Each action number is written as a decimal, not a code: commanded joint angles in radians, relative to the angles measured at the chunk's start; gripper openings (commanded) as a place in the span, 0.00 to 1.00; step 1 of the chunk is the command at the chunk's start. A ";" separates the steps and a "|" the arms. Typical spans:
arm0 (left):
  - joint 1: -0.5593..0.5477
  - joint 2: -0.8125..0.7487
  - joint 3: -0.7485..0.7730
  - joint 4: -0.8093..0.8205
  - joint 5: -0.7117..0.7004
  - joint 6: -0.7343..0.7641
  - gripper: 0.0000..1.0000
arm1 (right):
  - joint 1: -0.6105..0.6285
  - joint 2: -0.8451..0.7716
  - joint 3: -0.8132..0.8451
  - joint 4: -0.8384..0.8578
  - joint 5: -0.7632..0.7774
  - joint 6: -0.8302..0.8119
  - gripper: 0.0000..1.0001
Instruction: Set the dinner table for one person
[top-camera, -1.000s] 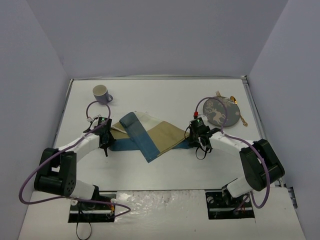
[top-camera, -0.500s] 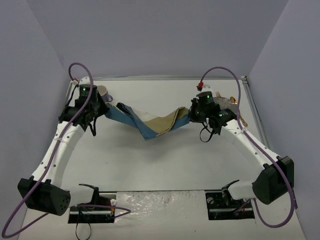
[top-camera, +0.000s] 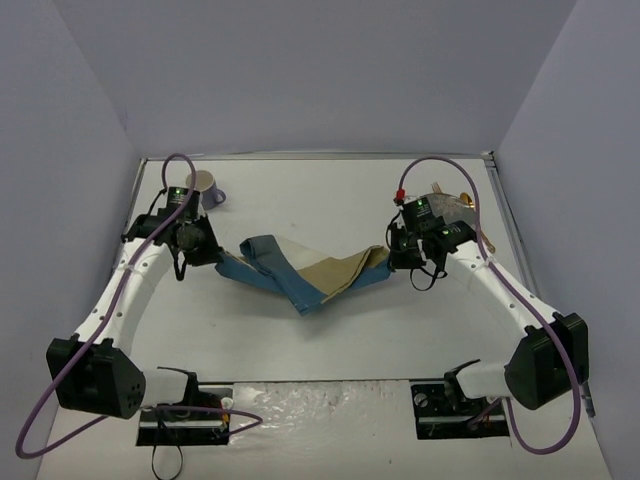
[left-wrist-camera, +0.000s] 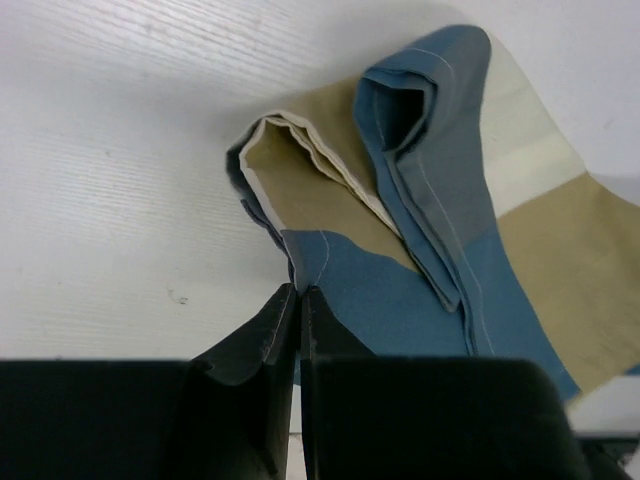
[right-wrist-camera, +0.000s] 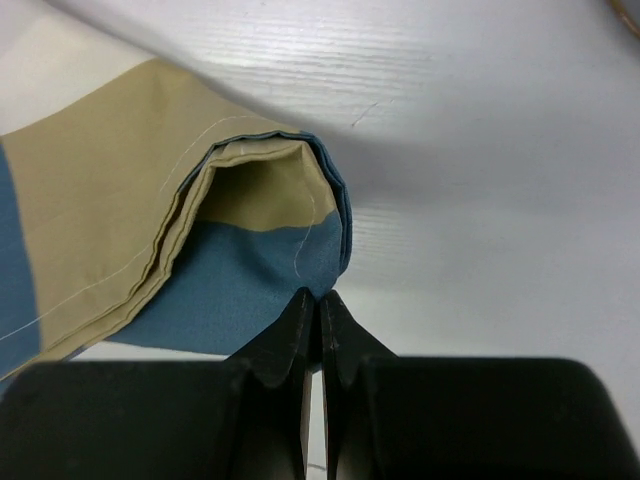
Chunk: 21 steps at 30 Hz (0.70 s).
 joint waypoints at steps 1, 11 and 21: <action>0.011 -0.034 0.138 -0.009 0.166 0.057 0.00 | 0.000 -0.029 0.123 -0.048 -0.123 -0.071 0.00; 0.079 0.166 0.270 0.011 0.244 0.031 0.00 | -0.123 0.070 0.254 -0.074 -0.085 -0.082 0.00; 0.103 -0.014 0.154 -0.022 0.306 0.071 0.00 | -0.112 -0.110 0.156 -0.118 -0.171 -0.074 0.00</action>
